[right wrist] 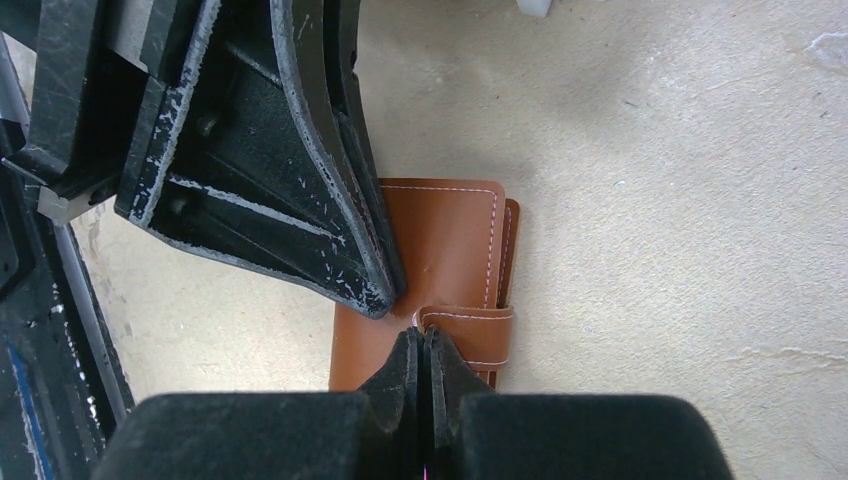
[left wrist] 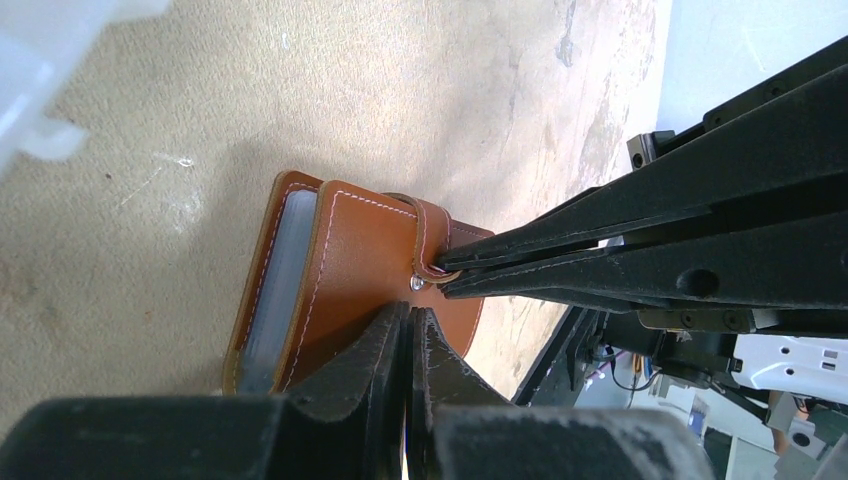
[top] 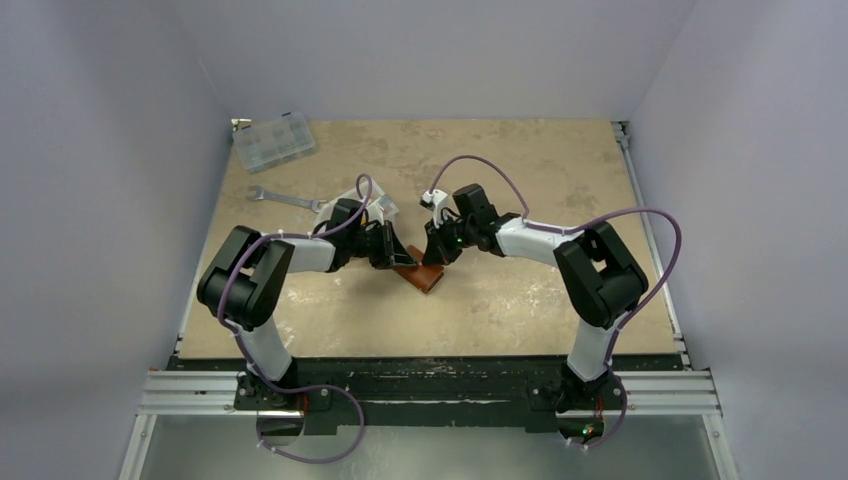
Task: Put the credit cards into the card holder
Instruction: Close the card holder at the center of the board.
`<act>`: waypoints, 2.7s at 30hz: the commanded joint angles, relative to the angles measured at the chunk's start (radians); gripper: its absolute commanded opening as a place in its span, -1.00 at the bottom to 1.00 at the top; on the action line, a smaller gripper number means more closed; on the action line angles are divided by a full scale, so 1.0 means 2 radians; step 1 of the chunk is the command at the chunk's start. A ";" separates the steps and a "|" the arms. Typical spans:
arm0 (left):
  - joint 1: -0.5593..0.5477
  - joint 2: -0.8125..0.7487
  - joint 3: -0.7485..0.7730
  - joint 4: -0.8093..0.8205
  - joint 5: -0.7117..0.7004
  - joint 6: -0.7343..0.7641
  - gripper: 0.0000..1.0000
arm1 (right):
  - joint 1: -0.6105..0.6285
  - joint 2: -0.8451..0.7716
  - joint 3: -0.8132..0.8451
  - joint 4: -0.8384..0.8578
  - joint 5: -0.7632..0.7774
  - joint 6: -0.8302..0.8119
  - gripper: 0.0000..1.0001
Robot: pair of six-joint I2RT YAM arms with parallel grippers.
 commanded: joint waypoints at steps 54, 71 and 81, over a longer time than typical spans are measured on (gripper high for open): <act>0.013 0.011 -0.035 -0.040 -0.100 0.026 -1.00 | 0.208 0.062 0.005 -0.177 0.248 0.131 -1.00; 0.019 -0.050 -0.029 -0.082 -0.058 0.034 -1.00 | 0.235 0.170 0.057 -0.242 0.267 0.148 -1.00; 0.024 -0.172 -0.036 -0.216 -0.025 0.037 -0.63 | 0.236 0.194 0.092 -0.280 0.264 0.145 -1.00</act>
